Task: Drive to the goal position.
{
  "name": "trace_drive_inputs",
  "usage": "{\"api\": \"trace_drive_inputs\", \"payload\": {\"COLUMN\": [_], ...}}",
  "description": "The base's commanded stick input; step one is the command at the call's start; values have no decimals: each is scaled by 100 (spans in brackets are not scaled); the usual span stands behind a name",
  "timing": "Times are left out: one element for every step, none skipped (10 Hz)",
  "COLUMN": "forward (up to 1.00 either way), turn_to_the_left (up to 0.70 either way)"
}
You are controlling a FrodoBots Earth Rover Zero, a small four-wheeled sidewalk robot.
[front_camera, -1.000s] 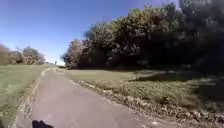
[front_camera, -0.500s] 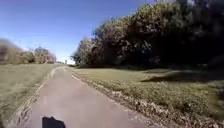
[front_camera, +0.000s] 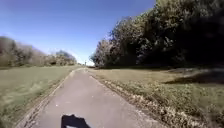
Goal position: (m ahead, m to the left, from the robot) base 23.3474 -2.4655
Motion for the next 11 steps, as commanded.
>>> {"api": "trace_drive_inputs", "payload": {"forward": [50, 50, 50, 50, 50, 50, 50, 50, 50, 50, 50], "turn_to_the_left": [27, 27, 27, 13, 0, 0, 0, 0, 0, 0, 0]}}
